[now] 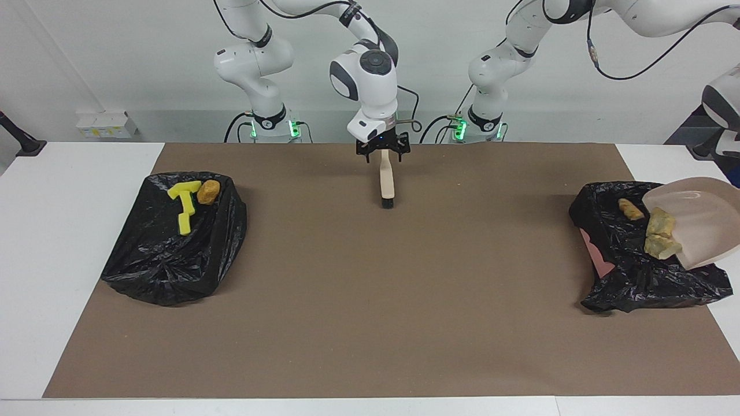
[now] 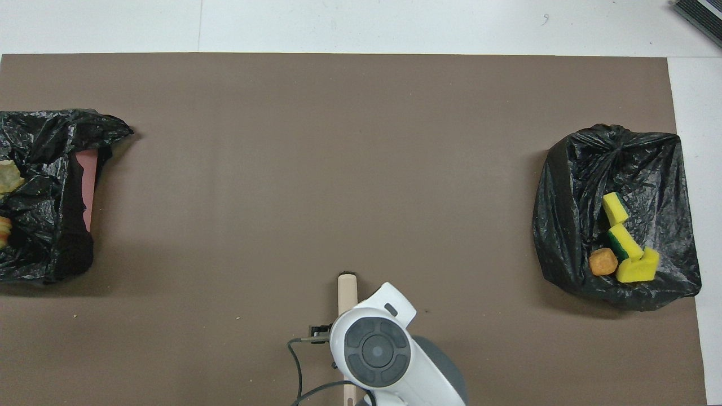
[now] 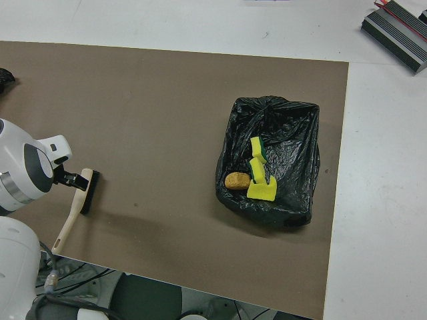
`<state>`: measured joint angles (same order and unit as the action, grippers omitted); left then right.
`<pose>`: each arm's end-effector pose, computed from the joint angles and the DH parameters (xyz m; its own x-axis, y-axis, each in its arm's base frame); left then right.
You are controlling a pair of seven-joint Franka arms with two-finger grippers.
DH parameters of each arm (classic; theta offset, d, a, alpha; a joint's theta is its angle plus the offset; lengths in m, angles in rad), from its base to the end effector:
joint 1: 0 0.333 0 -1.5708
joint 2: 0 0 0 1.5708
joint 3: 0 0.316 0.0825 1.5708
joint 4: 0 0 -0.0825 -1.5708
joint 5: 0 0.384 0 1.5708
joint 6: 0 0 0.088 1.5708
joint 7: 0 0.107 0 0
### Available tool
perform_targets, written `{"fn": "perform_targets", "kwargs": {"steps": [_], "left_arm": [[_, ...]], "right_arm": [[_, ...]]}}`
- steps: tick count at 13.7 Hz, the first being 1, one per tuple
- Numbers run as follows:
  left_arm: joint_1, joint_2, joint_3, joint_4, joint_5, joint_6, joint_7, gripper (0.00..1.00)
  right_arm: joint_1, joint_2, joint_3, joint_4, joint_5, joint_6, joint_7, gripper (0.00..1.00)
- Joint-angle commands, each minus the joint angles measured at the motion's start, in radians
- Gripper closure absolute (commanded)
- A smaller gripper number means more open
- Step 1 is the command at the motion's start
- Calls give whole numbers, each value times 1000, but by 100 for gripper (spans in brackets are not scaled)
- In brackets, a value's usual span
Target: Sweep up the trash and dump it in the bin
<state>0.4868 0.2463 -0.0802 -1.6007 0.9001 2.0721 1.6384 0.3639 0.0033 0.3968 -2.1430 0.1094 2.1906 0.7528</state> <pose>0.5915 0.3046 0.5278 -0.0101 -0.6685 -0.7437 -0.9997 0.0218 -0.0060 0.3909 0.3774 0.4063 0.9981 -0.0521 -0.0332 -0.0551 -0.9938 -0.0962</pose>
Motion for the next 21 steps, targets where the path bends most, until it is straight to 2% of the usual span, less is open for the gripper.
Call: {"fn": "perform_targets", "kwargs": {"steps": [1,3,5,9,13,16,18,21], "left_arm": [[-24,-61,13,-68,109,23,-43,100],[-27,-68,11,-48,138,-6,-40,100],[-54,-106,10,-45,152,-46,-40,100],[-88,-186,-1,-79,116,-121,-45,100],[-171,-197,-4,-90,-123,-230,-150,100],[-177,-197,-4,-94,-324,-274,-228,100],[-220,-202,-6,-142,-417,-290,-345,100],[-327,-211,-6,-232,-542,-287,-619,100]], "right_arm": [[-61,14,7,70,-43,-9,-32,0],[-112,9,5,106,-53,-9,-59,0],[-179,12,7,147,-103,-14,-82,0],[-296,4,7,184,-114,-54,-225,0],[-365,3,-18,331,-113,-228,-338,0],[-330,-8,-152,396,-114,-296,-466,0],[-261,-31,-286,400,-114,-325,-500,0],[-270,-54,-328,437,-114,-417,-523,0]]}}
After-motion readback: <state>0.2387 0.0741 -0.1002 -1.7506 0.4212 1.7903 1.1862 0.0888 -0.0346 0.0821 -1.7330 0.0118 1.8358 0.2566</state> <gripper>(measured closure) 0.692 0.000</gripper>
